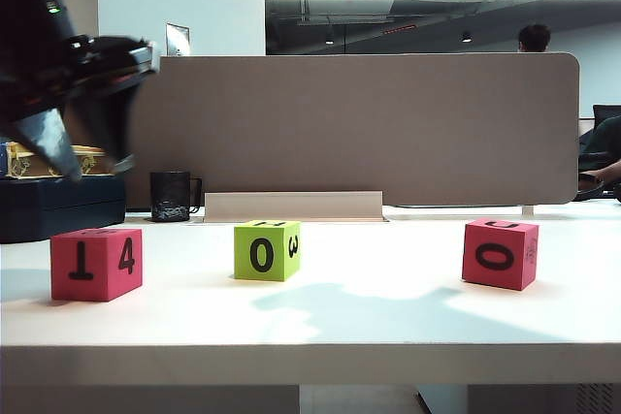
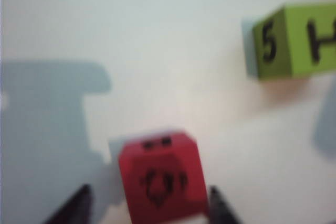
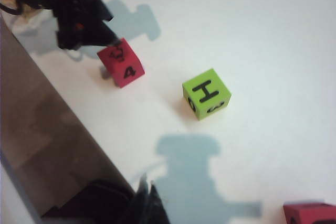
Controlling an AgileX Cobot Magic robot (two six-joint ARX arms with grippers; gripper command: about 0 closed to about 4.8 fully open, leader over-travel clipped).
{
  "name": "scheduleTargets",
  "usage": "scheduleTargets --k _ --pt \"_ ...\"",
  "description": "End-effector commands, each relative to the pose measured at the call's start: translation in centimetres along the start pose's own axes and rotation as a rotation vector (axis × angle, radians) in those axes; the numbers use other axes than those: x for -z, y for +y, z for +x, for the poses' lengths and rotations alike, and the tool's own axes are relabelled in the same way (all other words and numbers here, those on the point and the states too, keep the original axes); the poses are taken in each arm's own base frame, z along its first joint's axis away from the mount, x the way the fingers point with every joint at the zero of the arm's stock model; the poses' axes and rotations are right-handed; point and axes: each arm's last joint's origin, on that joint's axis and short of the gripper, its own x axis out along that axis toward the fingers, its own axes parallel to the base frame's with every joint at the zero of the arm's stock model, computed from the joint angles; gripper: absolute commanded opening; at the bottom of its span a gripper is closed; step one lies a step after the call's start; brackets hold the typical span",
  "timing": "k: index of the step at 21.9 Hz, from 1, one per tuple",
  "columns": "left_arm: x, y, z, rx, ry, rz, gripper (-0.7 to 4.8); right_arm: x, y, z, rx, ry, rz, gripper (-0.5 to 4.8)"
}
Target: Select the appropriate blocks from the scattered letter blocks on the table and arrange them in a row to spell out "THU".
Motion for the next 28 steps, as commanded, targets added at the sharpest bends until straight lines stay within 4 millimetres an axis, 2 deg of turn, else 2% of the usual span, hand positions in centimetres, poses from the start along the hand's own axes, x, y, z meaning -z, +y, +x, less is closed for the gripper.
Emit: scheduleTargets --k 1,4,7,9,16,24,28 --pt "1.4 -0.1 -0.1 0.008 0.146 -0.003 1.28 0.7 0.7 -0.2 -0.021 0.073 0.001 -0.05" --pt "1.7 -0.2 -0.1 0.014 0.174 -0.004 0.51 0.7 1.3 -0.1 -0.037 0.077 -0.02 -0.05" --pt "1.9 -0.2 -0.1 0.015 0.189 -0.005 0.42 0.3 1.7 -0.1 -0.049 0.042 -0.037 -0.05" --pt "2.0 -0.2 -0.2 0.016 0.205 0.002 -0.1 0.2 1.8 0.0 -0.053 0.027 -0.042 -0.05" --pt "3.3 -0.9 1.4 0.032 0.233 0.037 -0.06 -0.1 1.8 0.0 -0.05 -0.003 -0.046 -0.05" --pt "2.7 -1.6 2.2 0.046 0.144 0.067 -0.06 -0.3 1.8 0.0 -0.05 -0.017 -0.048 -0.05" --pt "3.0 -1.6 2.4 0.048 0.179 0.047 -0.06 -0.3 1.8 0.0 -0.05 -0.017 -0.048 -0.05"
